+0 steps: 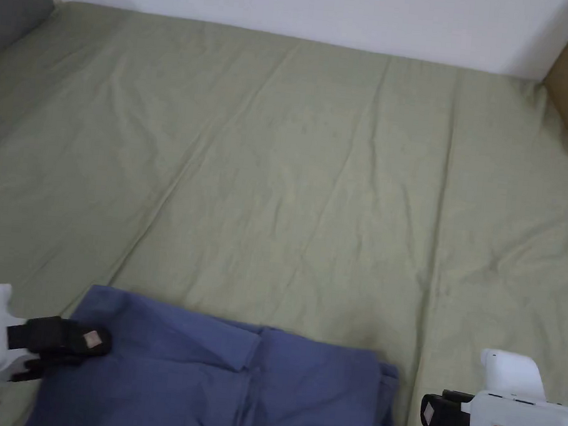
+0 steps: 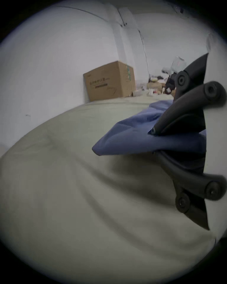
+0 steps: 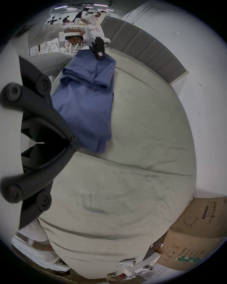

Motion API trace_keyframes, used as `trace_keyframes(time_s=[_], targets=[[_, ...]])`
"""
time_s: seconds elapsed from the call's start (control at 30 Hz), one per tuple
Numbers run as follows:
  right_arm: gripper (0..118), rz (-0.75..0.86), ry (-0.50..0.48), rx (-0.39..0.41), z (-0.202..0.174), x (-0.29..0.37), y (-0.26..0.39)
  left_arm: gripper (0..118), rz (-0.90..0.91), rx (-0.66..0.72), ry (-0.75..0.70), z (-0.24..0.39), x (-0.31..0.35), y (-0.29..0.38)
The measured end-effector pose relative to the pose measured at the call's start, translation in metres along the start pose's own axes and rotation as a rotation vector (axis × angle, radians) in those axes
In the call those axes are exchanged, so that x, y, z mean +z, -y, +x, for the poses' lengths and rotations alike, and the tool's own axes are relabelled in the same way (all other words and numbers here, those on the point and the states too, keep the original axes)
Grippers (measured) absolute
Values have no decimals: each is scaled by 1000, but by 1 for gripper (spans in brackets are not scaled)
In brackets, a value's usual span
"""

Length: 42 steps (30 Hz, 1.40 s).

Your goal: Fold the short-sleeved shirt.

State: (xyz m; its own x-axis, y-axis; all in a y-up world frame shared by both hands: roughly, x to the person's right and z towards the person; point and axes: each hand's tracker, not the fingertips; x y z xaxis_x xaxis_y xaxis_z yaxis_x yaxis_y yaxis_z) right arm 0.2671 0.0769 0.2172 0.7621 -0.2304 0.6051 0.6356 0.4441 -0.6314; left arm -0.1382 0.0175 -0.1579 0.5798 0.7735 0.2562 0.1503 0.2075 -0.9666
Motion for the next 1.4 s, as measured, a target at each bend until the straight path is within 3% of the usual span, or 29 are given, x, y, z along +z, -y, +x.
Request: trace_keyframes(time_s=[0.27, 0.53, 0.67, 0.77, 0.83, 0.9, 0.97, 1.03, 1.07, 1.2, 1.23, 1.33, 1.37, 1.4], targets=[[0, 10, -19, -32, 7, 0, 4, 7, 50, -54, -88, 32, 37, -5], [0, 36, -37, -54, 19, 7, 6, 7, 24, -251, -133, 163, 21, 22], [0, 54, -40, -83, 28, 11, 7, 7, -28, -405, -40, 221, -10, 45], [0, 66, -42, -112, 39, 14, 9, 7, -123, -405, 54, 244, -51, 62], [0, 71, -38, -123, 44, 18, 10, 7, -174, -385, 51, 254, -83, 77], [0, 79, -35, -138, 50, 22, 13, 7, -225, -476, 25, 259, -116, 93], [0, 83, -33, -154, 56, 25, 15, 18, -272, -534, 2, 260, -143, 106], [0, 85, -26, -169, 63, 25, 18, 46, -322, -508, -5, 258, -161, 116], [0, 83, -22, -176, 66, 26, 19, 54, -329, -514, -13, 256, -166, 119], [0, 73, -19, -199, 73, 23, 23, 80, -301, -510, -9, 250, -154, 115], [0, 71, -16, -203, 74, 22, 23, 81, -289, -508, -9, 247, -148, 111], [0, 67, -24, -202, 72, 18, 22, 75, -236, -499, -50, 233, -126, 96], [0, 67, -30, -199, 70, 18, 22, 61, -223, -491, -64, 225, -121, 93], [0, 67, -36, -193, 68, 16, 22, 37, -207, -477, -83, 216, -116, 90]])
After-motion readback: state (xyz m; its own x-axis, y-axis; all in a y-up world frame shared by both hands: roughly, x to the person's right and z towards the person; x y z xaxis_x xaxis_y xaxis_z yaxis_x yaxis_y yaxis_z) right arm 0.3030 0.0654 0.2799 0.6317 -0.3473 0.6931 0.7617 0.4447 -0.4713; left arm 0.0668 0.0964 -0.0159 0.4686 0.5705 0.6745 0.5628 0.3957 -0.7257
